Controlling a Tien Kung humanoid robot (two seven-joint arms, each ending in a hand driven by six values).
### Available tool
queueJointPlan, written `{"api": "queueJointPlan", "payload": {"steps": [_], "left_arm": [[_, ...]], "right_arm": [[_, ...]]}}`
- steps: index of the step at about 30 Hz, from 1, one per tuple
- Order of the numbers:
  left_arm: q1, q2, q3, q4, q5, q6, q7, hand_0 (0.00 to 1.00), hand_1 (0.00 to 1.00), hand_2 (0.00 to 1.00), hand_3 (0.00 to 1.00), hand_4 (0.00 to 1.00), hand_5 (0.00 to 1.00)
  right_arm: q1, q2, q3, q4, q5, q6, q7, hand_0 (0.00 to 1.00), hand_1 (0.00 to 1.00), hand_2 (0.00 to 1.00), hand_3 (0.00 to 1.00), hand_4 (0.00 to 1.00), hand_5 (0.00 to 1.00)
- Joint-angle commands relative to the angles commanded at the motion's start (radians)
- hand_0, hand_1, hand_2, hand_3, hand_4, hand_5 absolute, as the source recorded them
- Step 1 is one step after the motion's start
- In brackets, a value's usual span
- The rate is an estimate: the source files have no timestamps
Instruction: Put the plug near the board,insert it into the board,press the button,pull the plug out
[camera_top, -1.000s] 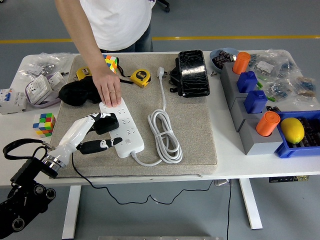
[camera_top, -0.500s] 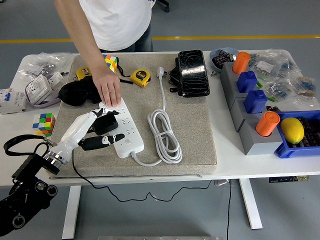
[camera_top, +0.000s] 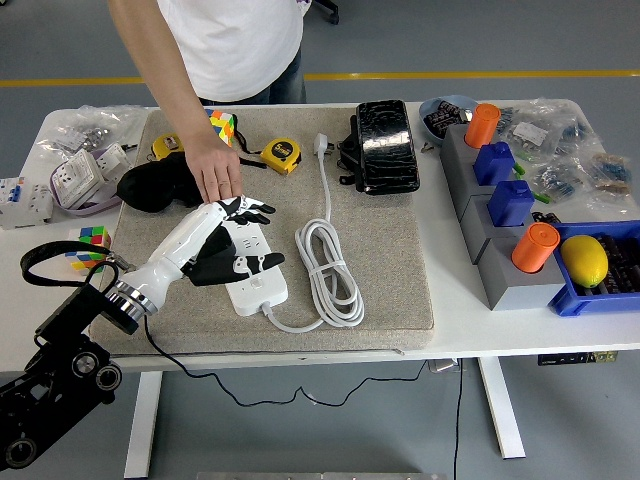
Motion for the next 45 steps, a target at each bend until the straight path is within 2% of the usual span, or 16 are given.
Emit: {"api": "queueJointPlan", "payload": {"steps": [3, 4, 9, 10, 15, 16, 17, 26, 27, 28, 38, 45], "left_arm": [[-0.012, 0.013, 0.016, -0.056, 0.006, -0.052, 0.090, 0.190, 0.202, 0.327, 0.720, 0.964, 0.501], [-0.016, 0.016, 0.023, -0.070, 0.007, -0.069, 0.117, 0.100, 0.102, 0.247, 0.688, 0.779, 0.184], [-0.032, 0.016, 0.053, -0.082, 0.019, -0.134, 0.223, 0.100, 0.102, 0.247, 0.688, 0.779, 0.184], [-0.034, 0.015, 0.058, -0.076, 0.026, -0.142, 0.236, 0.068, 0.069, 0.173, 0.767, 0.713, 0.002], [-0.035, 0.016, 0.079, -0.040, 0.063, -0.173, 0.291, 0.068, 0.069, 0.173, 0.767, 0.713, 0.002], [-0.035, 0.018, 0.081, -0.036, 0.069, -0.178, 0.299, 0.057, 0.069, 0.160, 0.826, 0.751, 0.002], [-0.035, 0.019, 0.083, -0.033, 0.073, -0.181, 0.302, 0.057, 0.069, 0.160, 0.826, 0.751, 0.002], [-0.032, 0.020, 0.093, 0.005, 0.093, -0.195, 0.308, 0.061, 0.072, 0.165, 0.819, 0.734, 0.002], [-0.031, 0.022, 0.092, 0.006, 0.094, -0.201, 0.308, 0.061, 0.072, 0.165, 0.819, 0.734, 0.002], [-0.028, 0.025, 0.091, 0.005, 0.091, -0.207, 0.308, 0.057, 0.070, 0.161, 0.777, 0.743, 0.002], [-0.003, 0.054, 0.067, -0.015, 0.093, -0.228, 0.311, 0.057, 0.070, 0.161, 0.744, 0.740, 0.002], [-0.002, 0.056, 0.067, -0.006, 0.094, -0.239, 0.302, 0.053, 0.072, 0.161, 0.722, 0.737, 0.002]], "right_arm": [[0.001, 0.000, -0.002, -0.001, 0.001, 0.001, 0.000, 0.567, 0.661, 0.669, 0.547, 0.922, 0.472], [0.001, 0.000, -0.002, -0.001, 0.001, 0.001, -0.001, 0.568, 0.660, 0.669, 0.548, 0.923, 0.470], [0.004, -0.004, -0.003, 0.001, 0.001, 0.000, 0.000, 0.568, 0.660, 0.669, 0.548, 0.923, 0.470], [0.005, -0.005, -0.004, 0.001, 0.001, 0.000, -0.001, 0.567, 0.660, 0.669, 0.548, 0.922, 0.471], [0.006, -0.007, -0.006, 0.003, 0.000, 0.000, -0.001, 0.567, 0.660, 0.669, 0.548, 0.922, 0.471], [0.005, -0.008, -0.006, 0.003, 0.000, 0.000, -0.001, 0.568, 0.660, 0.669, 0.548, 0.922, 0.469], [0.005, -0.008, -0.006, 0.003, 0.000, 0.000, -0.001, 0.568, 0.660, 0.669, 0.548, 0.922, 0.469], [0.006, -0.009, -0.008, 0.003, 0.000, 0.001, -0.002, 0.567, 0.660, 0.668, 0.548, 0.922, 0.470], [0.006, -0.009, -0.007, 0.003, 0.000, 0.001, -0.001, 0.567, 0.660, 0.668, 0.548, 0.922, 0.470], [0.005, -0.009, -0.006, 0.004, 0.000, 0.000, -0.001, 0.567, 0.660, 0.669, 0.548, 0.922, 0.472], [0.000, -0.006, -0.003, 0.004, -0.001, 0.001, -0.001, 0.567, 0.660, 0.668, 0.548, 0.922, 0.472], [0.000, -0.005, -0.001, 0.004, -0.001, 0.001, -0.001, 0.567, 0.660, 0.667, 0.548, 0.923, 0.472]]}}
